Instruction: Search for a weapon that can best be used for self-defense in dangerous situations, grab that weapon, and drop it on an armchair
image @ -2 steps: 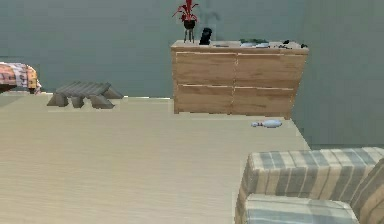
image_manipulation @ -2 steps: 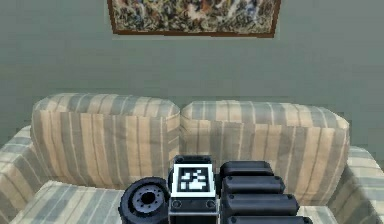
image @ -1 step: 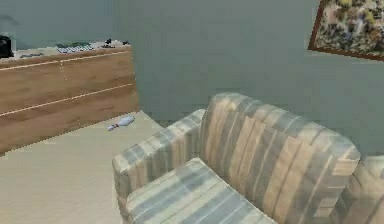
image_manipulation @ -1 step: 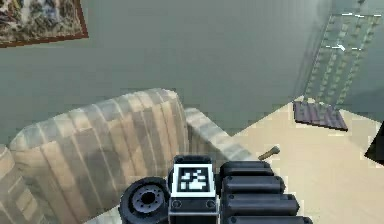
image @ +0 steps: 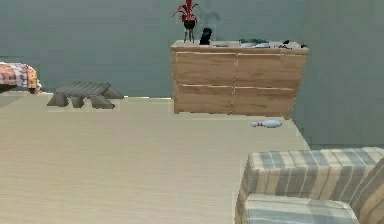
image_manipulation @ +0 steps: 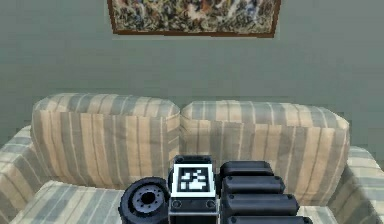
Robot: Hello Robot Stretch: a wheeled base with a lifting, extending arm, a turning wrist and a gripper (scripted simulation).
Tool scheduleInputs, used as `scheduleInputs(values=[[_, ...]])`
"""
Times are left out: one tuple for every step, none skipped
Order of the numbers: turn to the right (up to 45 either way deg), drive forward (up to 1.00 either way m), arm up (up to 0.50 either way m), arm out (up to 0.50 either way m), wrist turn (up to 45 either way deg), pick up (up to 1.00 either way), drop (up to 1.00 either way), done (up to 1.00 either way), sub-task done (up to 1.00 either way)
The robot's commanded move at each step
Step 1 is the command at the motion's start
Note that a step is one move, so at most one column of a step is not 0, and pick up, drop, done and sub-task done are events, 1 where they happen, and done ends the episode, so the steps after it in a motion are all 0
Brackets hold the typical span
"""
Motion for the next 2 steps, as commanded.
scheduleInputs(values=[[45.0,0.0,0.0,0.0,0.0,0.0,0.0,0.0,0.0],[45.0,0.0,0.0,0.0,0.0,0.0,0.0,0.0,0.0]])
